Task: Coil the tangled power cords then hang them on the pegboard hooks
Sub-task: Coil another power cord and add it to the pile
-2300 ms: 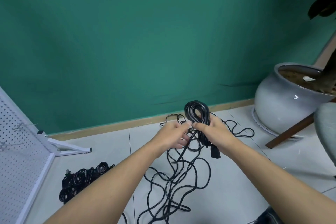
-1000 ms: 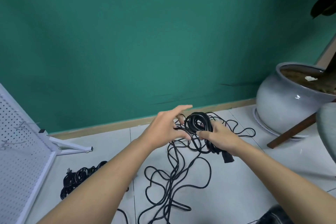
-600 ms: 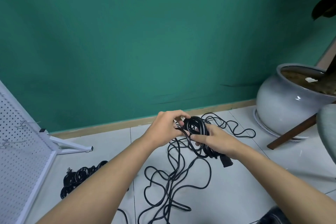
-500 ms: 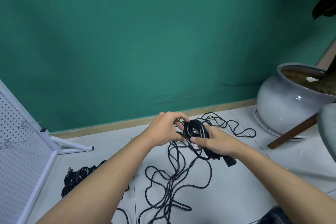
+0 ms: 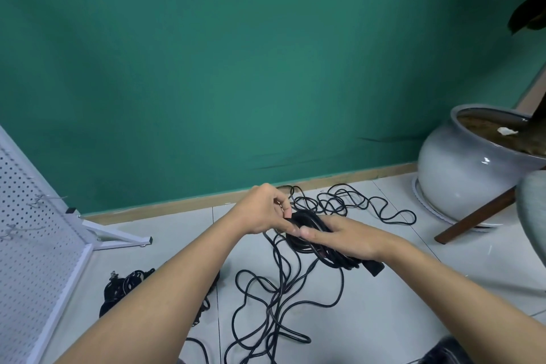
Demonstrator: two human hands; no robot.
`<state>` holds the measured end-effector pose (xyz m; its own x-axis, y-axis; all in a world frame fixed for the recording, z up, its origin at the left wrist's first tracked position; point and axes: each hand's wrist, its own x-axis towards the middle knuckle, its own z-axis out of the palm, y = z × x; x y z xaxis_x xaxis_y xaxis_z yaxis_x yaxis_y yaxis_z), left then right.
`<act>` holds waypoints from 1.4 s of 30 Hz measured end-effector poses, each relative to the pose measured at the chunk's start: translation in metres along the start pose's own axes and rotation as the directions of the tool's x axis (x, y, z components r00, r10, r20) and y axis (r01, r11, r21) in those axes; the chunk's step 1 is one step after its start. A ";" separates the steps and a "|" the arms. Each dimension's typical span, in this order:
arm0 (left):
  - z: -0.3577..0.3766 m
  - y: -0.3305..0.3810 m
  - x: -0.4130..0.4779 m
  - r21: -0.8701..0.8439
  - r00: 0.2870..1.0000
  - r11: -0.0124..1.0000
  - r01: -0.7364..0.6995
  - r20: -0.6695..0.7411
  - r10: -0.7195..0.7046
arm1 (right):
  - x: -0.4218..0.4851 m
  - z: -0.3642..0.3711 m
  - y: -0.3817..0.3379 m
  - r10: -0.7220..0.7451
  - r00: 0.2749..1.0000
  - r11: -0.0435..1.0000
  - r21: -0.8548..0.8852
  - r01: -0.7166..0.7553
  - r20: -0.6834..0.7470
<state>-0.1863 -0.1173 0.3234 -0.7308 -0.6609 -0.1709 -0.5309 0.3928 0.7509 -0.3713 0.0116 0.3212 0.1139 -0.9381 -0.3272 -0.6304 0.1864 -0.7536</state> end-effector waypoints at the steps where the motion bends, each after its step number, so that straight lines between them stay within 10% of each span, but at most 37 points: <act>1: 0.001 0.002 0.000 0.012 1.000 1.000 0.012 -0.017 -0.012 | 0.000 0.000 -0.001 0.001 1.000 1.000 0.011 -0.001 0.014; 7: 0.001 0.005 0.004 0.066 0.985 0.996 0.065 -0.167 -0.054 | 0.004 0.003 -0.003 0.000 0.998 0.999 0.035 -0.002 0.058; 13: 0.002 -0.001 -0.001 -0.051 0.971 0.975 -0.217 -0.118 0.210 | 0.003 0.001 0.000 0.035 0.998 0.996 0.074 -0.040 0.059; 28: 0.003 0.000 0.001 0.128 0.970 0.971 -0.200 -0.114 0.215 | -0.006 -0.002 -0.002 -0.070 0.994 0.965 -0.259 0.045 -0.088; 42: -0.004 -0.020 0.001 -0.170 0.969 0.974 -0.149 -0.224 0.109 | -0.012 -0.007 -0.025 0.018 0.962 0.961 0.270 0.059 -0.274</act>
<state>-0.1750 -0.1284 0.3103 -0.6693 -0.7407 0.0588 -0.3354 0.3718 0.8656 -0.3627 0.0161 0.3477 -0.1123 -0.9787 -0.1720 -0.3920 0.2027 -0.8973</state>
